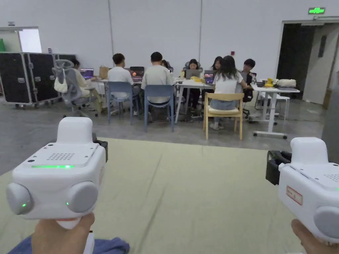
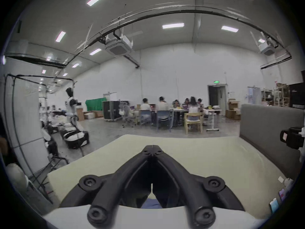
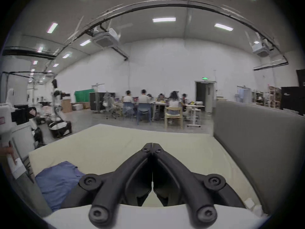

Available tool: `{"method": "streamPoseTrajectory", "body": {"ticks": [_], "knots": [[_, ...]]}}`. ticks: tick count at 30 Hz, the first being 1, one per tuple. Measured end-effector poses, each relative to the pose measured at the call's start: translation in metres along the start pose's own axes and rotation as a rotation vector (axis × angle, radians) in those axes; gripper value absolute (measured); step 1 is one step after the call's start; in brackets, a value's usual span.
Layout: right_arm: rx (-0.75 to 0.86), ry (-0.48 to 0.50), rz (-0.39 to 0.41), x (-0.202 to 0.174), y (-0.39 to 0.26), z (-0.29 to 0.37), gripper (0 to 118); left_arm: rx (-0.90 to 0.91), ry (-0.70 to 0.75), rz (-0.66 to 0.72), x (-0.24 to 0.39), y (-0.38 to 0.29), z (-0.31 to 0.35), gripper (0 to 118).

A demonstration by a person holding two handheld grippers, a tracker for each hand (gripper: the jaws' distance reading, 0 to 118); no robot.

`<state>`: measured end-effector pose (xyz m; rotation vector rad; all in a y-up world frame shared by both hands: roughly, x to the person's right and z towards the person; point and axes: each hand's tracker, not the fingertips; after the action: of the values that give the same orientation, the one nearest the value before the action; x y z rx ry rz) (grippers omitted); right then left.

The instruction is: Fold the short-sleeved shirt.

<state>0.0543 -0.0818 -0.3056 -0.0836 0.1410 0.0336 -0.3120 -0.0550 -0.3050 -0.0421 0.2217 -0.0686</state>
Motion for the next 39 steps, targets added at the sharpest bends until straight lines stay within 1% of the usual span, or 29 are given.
{"method": "streamPoseTrajectory", "body": {"ticks": [3,6,7,9,12,14,16,18,19,20,21,22,24,29,33,35,37,39], "knots": [[-0.012,0.134,0.028,-0.068,-0.008,-0.022,3,-0.044,0.092,0.045,-0.051,-0.014,0.015,0],[-0.041,0.267,0.063,-0.145,-0.021,-0.044,3,-0.093,0.213,0.027,-0.1,-0.03,0.031,0],[-0.061,0.313,0.062,-0.168,-0.026,-0.048,3,-0.108,0.243,0.028,-0.116,-0.035,0.038,0],[-0.086,0.401,0.024,-0.205,-0.035,-0.061,3,-0.136,0.297,0.033,-0.143,-0.045,0.048,0],[-0.121,0.469,0.048,-0.245,-0.045,-0.069,3,-0.181,0.362,0.02,-0.174,-0.058,0.055,0],[-0.124,0.47,0.07,-0.257,-0.051,-0.081,3,-0.196,0.382,0.021,-0.185,-0.068,0.052,0],[-0.127,0.472,0.089,-0.26,-0.055,-0.087,3,-0.212,0.384,0.03,-0.191,-0.078,0.041,0],[-0.137,0.469,0.107,-0.258,-0.058,-0.096,3,-0.257,0.339,0.064,-0.189,-0.093,0.024,0],[-0.145,0.459,0.118,-0.254,-0.061,-0.102,3,-0.291,0.304,0.1,-0.19,-0.103,0.011,16],[-0.153,0.452,0.123,-0.25,-0.064,-0.107,3,-0.335,0.281,0.136,-0.187,-0.113,-0.002,54],[-0.167,0.445,0.128,-0.244,-0.066,-0.108,3,-0.404,0.238,0.16,-0.184,-0.129,-0.021,89],[-0.19,0.436,0.135,-0.237,-0.071,-0.114,3,-0.472,0.189,0.189,-0.18,-0.147,-0.04,92],[-0.229,0.411,0.152,-0.223,-0.081,-0.121,3,-0.571,0.126,0.197,-0.165,-0.186,-0.074,92],[-0.35,0.337,0.186,-0.184,-0.122,-0.146,3,-0.811,-0.005,0.104,-0.107,-0.289,-0.156,92],[-0.424,0.307,0.191,-0.159,-0.154,-0.158,3,-0.931,-0.049,0.062,-0.077,-0.359,-0.194,92],[-0.458,0.304,0.181,-0.15,-0.167,-0.163,3,-0.951,-0.036,0.038,-0.071,-0.378,-0.198,92],[-0.487,0.308,0.156,-0.144,-0.178,-0.164,3,-0.879,-0.039,0.046,-0.077,-0.374,-0.197,95],[-0.507,0.312,0.113,-0.137,-0.189,-0.162,3,-0.887,-0.075,0.044,-0.084,-0.373,-0.194,95]]}}
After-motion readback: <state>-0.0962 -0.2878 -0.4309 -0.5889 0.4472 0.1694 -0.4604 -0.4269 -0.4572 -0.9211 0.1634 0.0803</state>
